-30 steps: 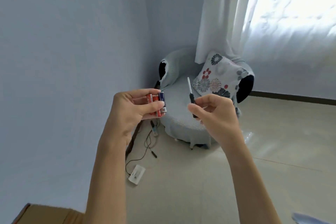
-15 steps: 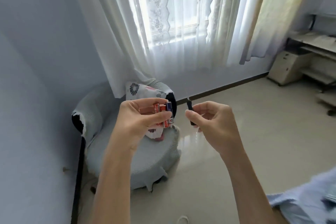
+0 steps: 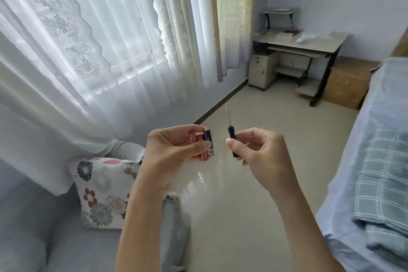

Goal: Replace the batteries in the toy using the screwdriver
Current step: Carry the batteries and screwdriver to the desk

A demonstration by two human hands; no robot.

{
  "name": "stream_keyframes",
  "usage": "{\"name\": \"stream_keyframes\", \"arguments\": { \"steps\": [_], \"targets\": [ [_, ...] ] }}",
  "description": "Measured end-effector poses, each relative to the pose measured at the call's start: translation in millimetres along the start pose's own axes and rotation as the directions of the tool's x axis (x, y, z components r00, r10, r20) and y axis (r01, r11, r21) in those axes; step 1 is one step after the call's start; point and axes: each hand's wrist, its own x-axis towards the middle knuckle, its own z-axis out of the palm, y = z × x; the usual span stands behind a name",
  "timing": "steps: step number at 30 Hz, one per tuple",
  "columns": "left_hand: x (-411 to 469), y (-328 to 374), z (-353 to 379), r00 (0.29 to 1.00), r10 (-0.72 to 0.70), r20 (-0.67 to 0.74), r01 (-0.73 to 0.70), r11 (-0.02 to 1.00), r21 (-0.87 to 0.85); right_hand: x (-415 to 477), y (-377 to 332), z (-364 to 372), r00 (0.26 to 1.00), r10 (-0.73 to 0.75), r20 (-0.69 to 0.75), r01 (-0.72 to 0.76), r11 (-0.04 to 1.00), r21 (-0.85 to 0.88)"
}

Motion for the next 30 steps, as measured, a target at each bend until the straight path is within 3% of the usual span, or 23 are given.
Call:
{"name": "stream_keyframes", "arguments": {
  "steps": [12, 30],
  "targets": [
    [232.8, 4.0, 182.7, 0.969, 0.014, 0.246, -0.013, 1.0, -0.005, 213.1, 37.0, -125.5, 0.962, -0.002, -0.274, -0.022, 0.996, -0.084],
    [508.8, -1.1, 371.1, 0.924, 0.011, 0.383, 0.029, 0.995, -0.098, 489.1, 92.5, -238.9, 0.929, 0.047, -0.368, -0.082, 0.993, -0.081]
  ]
}}
